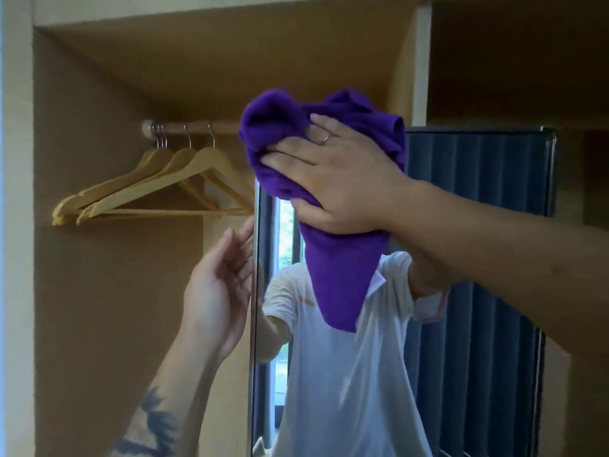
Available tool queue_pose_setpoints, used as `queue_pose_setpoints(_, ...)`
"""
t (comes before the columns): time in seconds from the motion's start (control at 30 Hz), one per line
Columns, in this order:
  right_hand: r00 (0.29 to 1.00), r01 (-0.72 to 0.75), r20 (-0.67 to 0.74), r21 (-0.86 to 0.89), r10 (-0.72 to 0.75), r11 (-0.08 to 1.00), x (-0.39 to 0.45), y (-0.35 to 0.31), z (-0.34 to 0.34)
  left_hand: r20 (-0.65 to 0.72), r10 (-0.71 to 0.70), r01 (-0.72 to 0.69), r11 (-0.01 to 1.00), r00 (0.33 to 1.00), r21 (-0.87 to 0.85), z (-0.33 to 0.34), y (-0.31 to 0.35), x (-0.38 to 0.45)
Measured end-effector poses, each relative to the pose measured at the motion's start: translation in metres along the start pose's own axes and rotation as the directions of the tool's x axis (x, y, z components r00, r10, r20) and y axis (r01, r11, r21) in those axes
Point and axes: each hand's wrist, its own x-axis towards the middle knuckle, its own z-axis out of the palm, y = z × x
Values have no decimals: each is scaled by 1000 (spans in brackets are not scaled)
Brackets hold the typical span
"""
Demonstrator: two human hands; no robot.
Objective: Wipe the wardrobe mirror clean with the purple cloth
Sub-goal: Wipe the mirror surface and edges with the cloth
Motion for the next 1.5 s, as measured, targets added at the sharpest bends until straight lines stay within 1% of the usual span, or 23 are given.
queue_pose_setpoints(0.07, 999, -39, -27, -13, 38, 999, 3, -3, -1, 2, -20, 20, 1000, 1000, 8, -2, 2, 2)
queue_pose_setpoints(0.17, 996, -73, -50, 80, 77, 994, -22, -30, 6, 26, -55, 55, 998, 998, 8, -5, 5, -1)
queue_pose_setpoints(0.23, 1000, -15, -25, 140, 19, 990, -57, -49, 13, 40, -59, 59, 998, 997, 1, -5, 5, -1)
queue_pose_setpoints(0.3, 996, 83, 2, 182, -85, 980, -88, -59, 16, 25, -68, 68, 997, 997, 26, -4, 5, 0)
queue_pose_setpoints(0.37, 984, 157, 60, 166, -169, 974, -94, -52, 16, -11, -70, 71, 997, 997, 41, -1, 2, 0)
queue_pose_setpoints(0.4, 981, 158, 88, 140, -172, 977, -87, -44, 14, -23, -65, 66, 997, 998, 40, 0, 1, 0)
queue_pose_setpoints(0.47, 992, 86, 83, 70, -92, 994, -57, -22, 7, -41, -55, 56, 998, 998, 19, 2, -2, -1)
queue_pose_setpoints(0.57, 1000, -12, -4, 7, 12, 1000, -20, 3, -2, -62, -31, 30, 999, 998, -21, 0, -2, -2)
queue_pose_setpoints(0.7, 992, -117, -37, 37, 118, 992, -29, -17, 6, -60, -24, 23, 999, 998, -23, -1, -4, -1)
queue_pose_setpoints(0.73, 993, -107, -42, 48, 109, 993, -39, -27, 9, -62, -20, 18, 1000, 998, -20, -1, -6, 0)
queue_pose_setpoints(0.83, 998, -3, -54, 101, 8, 995, -80, -54, 21, -57, -8, 8, 1000, 998, 4, -1, -7, 1)
queue_pose_setpoints(0.93, 998, 60, 10, 148, -62, 987, -114, -76, 28, -63, -5, 6, 1000, 998, 19, 1, -8, -1)
queue_pose_setpoints(1.03, 984, 165, 51, 133, -173, 977, -114, -64, 27, -72, 7, -6, 1000, 997, 21, 2, -9, -4)
queue_pose_setpoints(1.07, 986, 161, 36, 104, -165, 982, -104, -49, 23, -78, 16, -14, 1000, 997, 21, 1, -11, -1)
queue_pose_setpoints(1.1, 994, 109, 4, 74, -109, 991, -92, -31, 17, -86, 32, -30, 999, 996, 15, 1, -12, 1)
queue_pose_setpoints(1.13, 1000, 23, -20, 45, -22, 999, -80, -12, 10, -92, 58, -57, 998, 994, 6, 0, -14, 5)
queue_pose_setpoints(1.2, 987, -156, -36, -11, 155, 988, -59, 17, -1, -92, 108, -110, 994, 990, -20, -2, -20, 10)
queue_pose_setpoints(1.27, 959, -278, -56, -25, 276, 960, -51, 11, -1, -108, 125, -125, 992, 986, 10, -1, -24, 9)
queue_pose_setpoints(1.33, 932, -350, -92, 19, 350, 937, -53, -16, 5, -112, 144, -135, 987, 983, 84, 4, -23, 3)
queue_pose_setpoints(1.4, 920, -373, -100, 79, 379, 925, -50, -39, 10, -101, 155, -141, 981, 983, 134, 9, -20, -4)
queue_pose_setpoints(1.5, 899, -411, -115, 106, 422, 905, -18, -52, 9, -91, 121, -103, 979, 989, 178, 10, -14, -9)
